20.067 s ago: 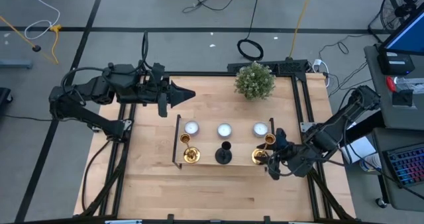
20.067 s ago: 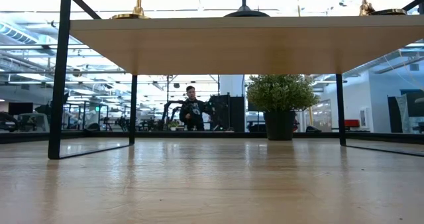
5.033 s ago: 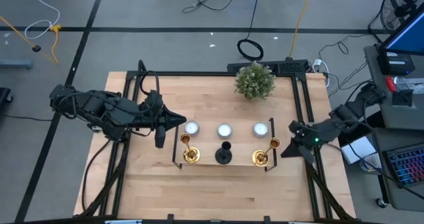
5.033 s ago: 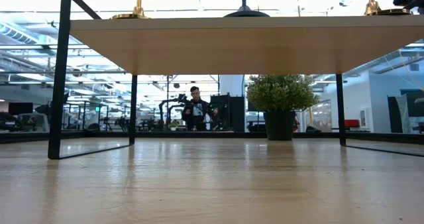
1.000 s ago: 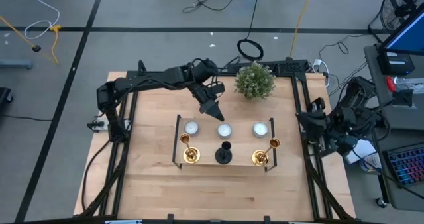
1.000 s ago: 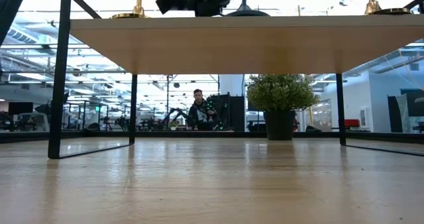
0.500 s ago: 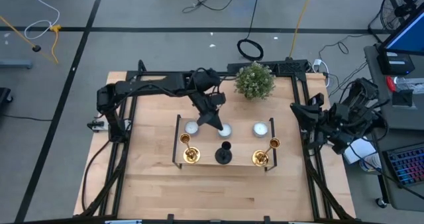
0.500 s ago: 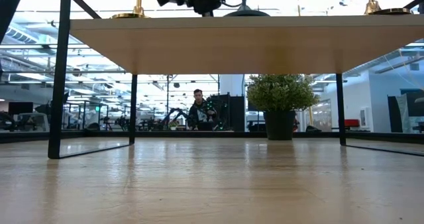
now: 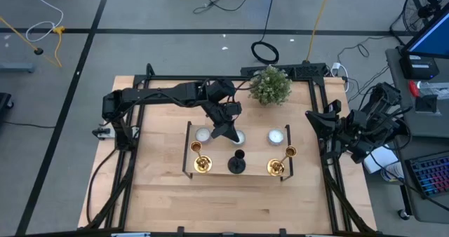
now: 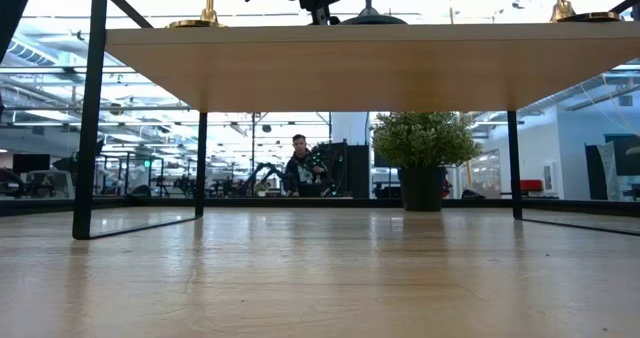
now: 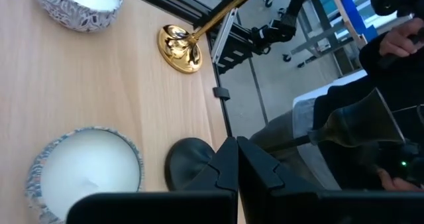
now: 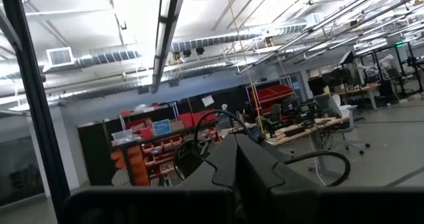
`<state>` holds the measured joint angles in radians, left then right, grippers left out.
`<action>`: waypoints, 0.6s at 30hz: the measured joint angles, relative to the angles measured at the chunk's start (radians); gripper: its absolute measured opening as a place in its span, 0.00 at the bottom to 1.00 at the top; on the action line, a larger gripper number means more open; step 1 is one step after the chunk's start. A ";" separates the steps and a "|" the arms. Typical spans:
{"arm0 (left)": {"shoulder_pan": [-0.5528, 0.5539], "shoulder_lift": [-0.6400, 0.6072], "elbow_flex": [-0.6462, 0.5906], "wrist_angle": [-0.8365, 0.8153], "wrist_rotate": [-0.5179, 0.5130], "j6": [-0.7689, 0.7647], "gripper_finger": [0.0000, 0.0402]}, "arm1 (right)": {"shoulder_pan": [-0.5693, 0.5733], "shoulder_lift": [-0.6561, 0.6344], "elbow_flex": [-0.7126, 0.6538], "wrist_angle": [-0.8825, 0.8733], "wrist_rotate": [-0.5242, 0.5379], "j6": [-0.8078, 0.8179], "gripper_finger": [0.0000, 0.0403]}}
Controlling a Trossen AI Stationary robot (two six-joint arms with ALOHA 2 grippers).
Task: Pick & Place candle stick holders
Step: Adjust the black candleholder on the shelf
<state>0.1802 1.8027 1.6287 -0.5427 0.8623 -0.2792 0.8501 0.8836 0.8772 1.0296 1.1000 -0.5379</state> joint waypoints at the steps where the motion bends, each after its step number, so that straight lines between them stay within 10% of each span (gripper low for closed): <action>1: -0.004 0.000 0.000 0.000 0.000 -0.003 0.00 | 0.000 -0.001 0.000 0.004 0.000 0.006 0.00; 18: -0.092 0.004 0.000 0.026 -0.056 -0.031 0.00 | 0.000 0.000 0.000 -0.003 0.000 0.010 0.00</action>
<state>0.0886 1.8067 1.6287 -0.5170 0.8066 -0.3104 0.8505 0.8833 0.8772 1.0264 1.0996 -0.5282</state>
